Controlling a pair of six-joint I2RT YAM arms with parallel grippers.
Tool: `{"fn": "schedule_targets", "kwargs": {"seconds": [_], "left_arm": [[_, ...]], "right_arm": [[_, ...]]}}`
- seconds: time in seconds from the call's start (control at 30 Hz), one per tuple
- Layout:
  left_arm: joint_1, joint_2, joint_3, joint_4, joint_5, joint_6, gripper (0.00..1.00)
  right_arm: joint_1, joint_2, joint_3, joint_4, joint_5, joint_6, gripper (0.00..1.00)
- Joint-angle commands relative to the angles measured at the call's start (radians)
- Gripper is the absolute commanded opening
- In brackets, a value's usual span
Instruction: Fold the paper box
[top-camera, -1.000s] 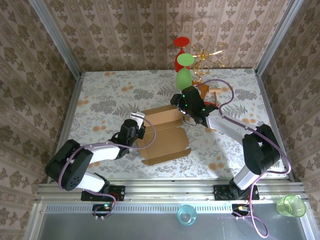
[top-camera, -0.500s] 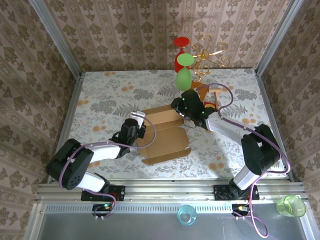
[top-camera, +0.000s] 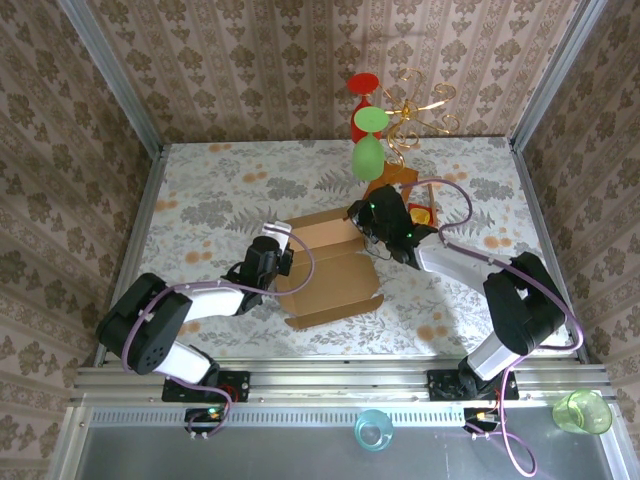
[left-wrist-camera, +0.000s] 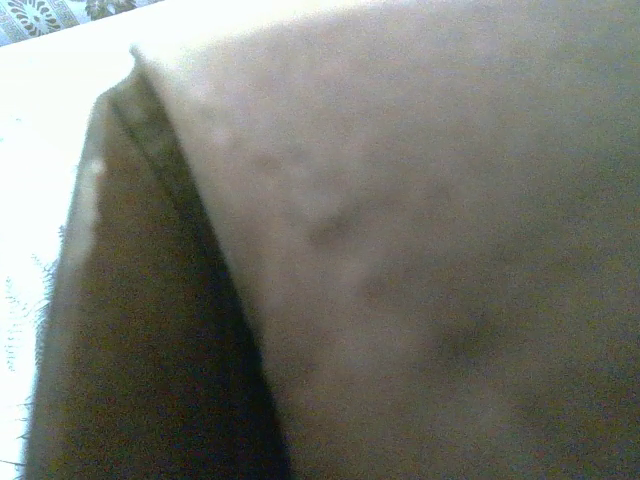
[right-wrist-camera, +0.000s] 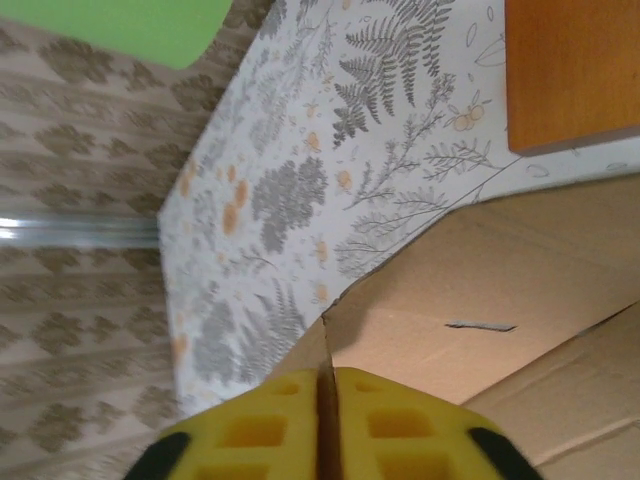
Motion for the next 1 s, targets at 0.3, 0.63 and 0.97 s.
{"fn": "schedule_targets", "kwargs": {"seconds": [0.3,0.63,0.97], "left_arm": [[0.033,-0.009,-0.017,-0.038,0.019,0.016,0.00],[0.047,-0.006,0.030,-0.100,0.028,0.014,0.00],[0.055,0.022,0.055,-0.113,0.039,0.029,0.00]], "right_arm": [[-0.027,-0.218,-0.248,0.115,0.135,0.046,0.56],[-0.045,-0.108,-0.297,0.079,0.059,-0.119,0.59],[-0.045,0.133,-0.166,0.110,0.009,-0.203,0.54]]}}
